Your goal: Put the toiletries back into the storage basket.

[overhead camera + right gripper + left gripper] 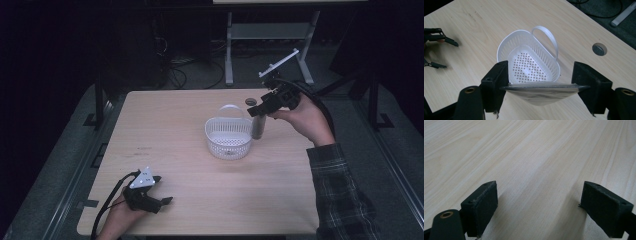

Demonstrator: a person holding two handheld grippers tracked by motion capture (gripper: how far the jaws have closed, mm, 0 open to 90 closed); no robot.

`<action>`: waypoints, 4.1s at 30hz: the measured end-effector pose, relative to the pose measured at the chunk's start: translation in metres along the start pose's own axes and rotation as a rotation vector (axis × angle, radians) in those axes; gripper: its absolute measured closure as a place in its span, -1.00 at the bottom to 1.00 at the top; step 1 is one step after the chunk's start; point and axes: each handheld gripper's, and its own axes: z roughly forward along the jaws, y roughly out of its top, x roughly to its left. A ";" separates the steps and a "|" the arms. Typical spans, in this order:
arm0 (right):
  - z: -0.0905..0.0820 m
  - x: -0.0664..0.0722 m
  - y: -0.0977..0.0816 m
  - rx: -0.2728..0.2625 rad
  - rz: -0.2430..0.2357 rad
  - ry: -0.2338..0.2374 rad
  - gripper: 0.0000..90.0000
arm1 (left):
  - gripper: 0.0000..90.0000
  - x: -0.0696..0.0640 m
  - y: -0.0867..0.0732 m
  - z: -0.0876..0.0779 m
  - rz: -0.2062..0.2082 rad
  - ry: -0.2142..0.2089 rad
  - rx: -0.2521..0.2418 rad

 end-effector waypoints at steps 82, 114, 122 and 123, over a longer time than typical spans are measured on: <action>0.086 -0.001 -0.005 0.072 0.007 0.040 -0.34 | -0.71 -0.001 0.000 0.000 0.009 -0.006 -0.003; 0.115 -0.006 -0.024 0.120 -0.006 0.047 -0.34 | -0.71 -0.001 0.000 0.000 0.010 -0.008 0.001; 0.114 -0.006 -0.023 0.118 -0.003 0.032 -0.52 | -0.71 -0.001 0.000 0.000 0.011 -0.008 0.002; 0.114 -0.006 -0.023 0.115 -0.004 0.029 -0.56 | -0.71 -0.001 0.000 0.000 0.011 -0.008 0.001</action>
